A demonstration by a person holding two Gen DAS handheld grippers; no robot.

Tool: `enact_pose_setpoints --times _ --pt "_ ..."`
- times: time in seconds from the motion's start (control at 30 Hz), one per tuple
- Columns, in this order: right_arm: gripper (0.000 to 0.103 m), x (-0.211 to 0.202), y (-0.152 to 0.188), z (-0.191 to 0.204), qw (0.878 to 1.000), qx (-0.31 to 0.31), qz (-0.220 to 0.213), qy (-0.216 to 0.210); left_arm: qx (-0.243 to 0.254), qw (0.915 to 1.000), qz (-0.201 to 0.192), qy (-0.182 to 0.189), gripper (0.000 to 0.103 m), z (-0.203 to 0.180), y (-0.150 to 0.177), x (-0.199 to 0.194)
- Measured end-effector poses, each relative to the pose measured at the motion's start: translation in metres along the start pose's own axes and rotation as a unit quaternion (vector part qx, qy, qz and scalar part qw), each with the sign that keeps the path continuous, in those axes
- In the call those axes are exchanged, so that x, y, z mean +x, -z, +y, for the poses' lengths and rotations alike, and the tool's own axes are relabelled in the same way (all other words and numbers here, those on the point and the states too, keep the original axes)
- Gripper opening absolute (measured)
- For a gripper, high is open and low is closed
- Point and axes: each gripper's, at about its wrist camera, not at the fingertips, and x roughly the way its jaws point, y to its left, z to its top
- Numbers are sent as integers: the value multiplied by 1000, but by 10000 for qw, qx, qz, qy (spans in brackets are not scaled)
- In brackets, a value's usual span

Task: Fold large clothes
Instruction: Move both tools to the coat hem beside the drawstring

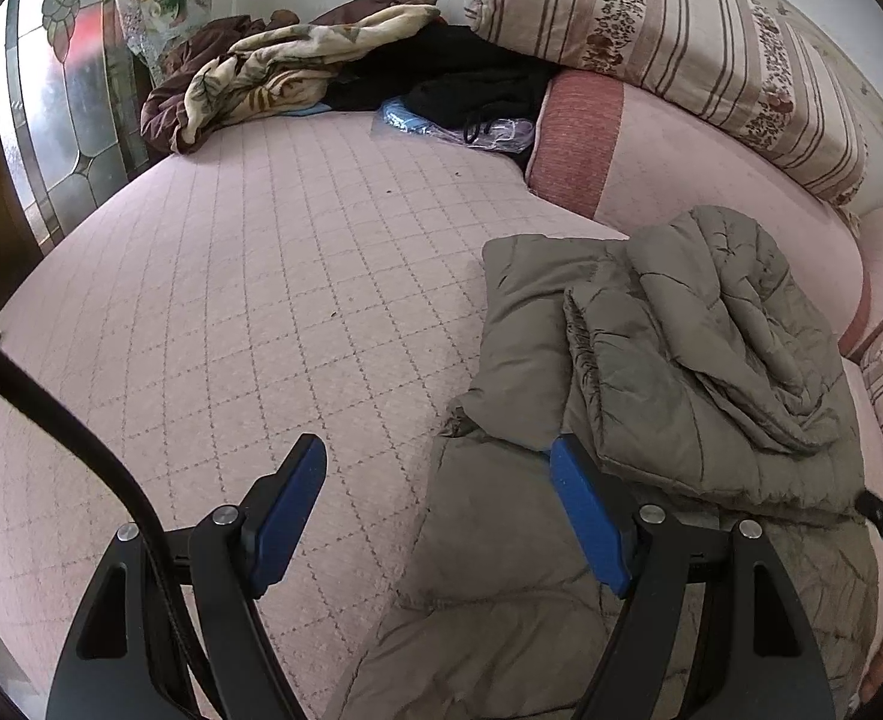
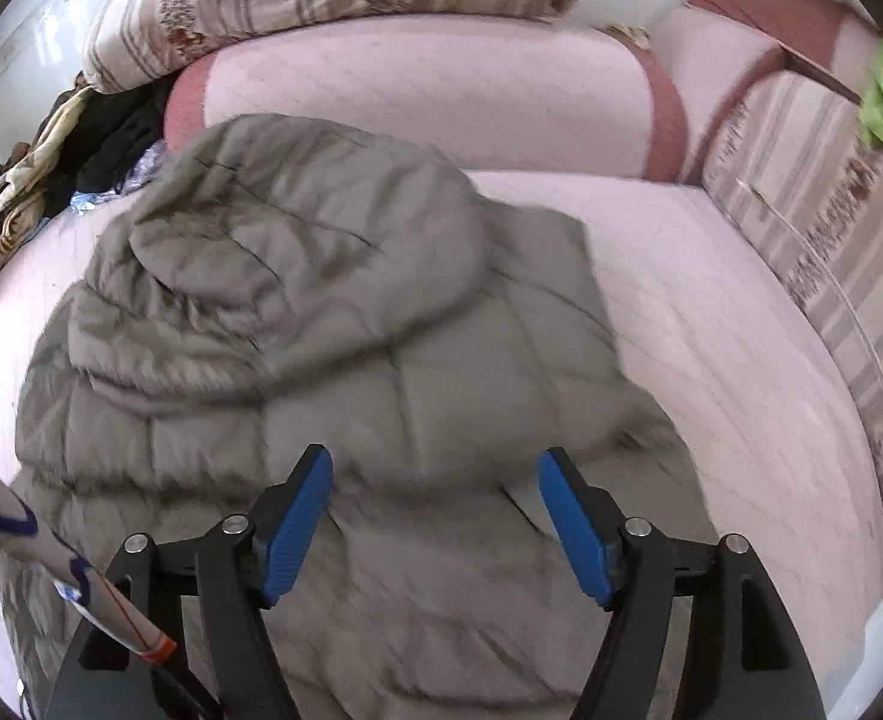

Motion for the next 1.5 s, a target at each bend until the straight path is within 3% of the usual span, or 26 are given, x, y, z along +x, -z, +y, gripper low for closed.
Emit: enact_pose_setpoints --times 0.17,0.43,0.57,0.7,0.83,1.07,1.17,1.33,1.5 --pt "77 -17 39 -50 9992 326 112 208 106 9999 24 2 76 0 3 -3" --pt "83 -40 113 -147 9921 1113 326 475 -151 9985 516 59 76 25 26 0" --pt "83 -40 145 -180 9875 1512 337 294 -49 9980 606 185 76 35 46 -16" --pt "83 -35 161 -199 9822 1845 345 -10 -238 9944 964 361 76 54 70 -21" --pt "86 -30 169 -216 9759 2141 280 -334 -521 9881 1381 433 76 76 92 -19" --pt "90 -7 170 -234 9609 2515 474 -1058 -842 9747 1744 1116 77 88 107 -16" --pt "94 -3 165 -233 9610 2444 502 -1195 -896 9593 2045 1731 84 82 109 -7" --pt "93 2 167 -221 9455 2358 671 -2145 -1068 9331 2400 2456 84 76 119 -8" --pt "93 0 176 -206 9354 2190 827 -2651 -995 9308 2342 2623 84 81 142 -24"
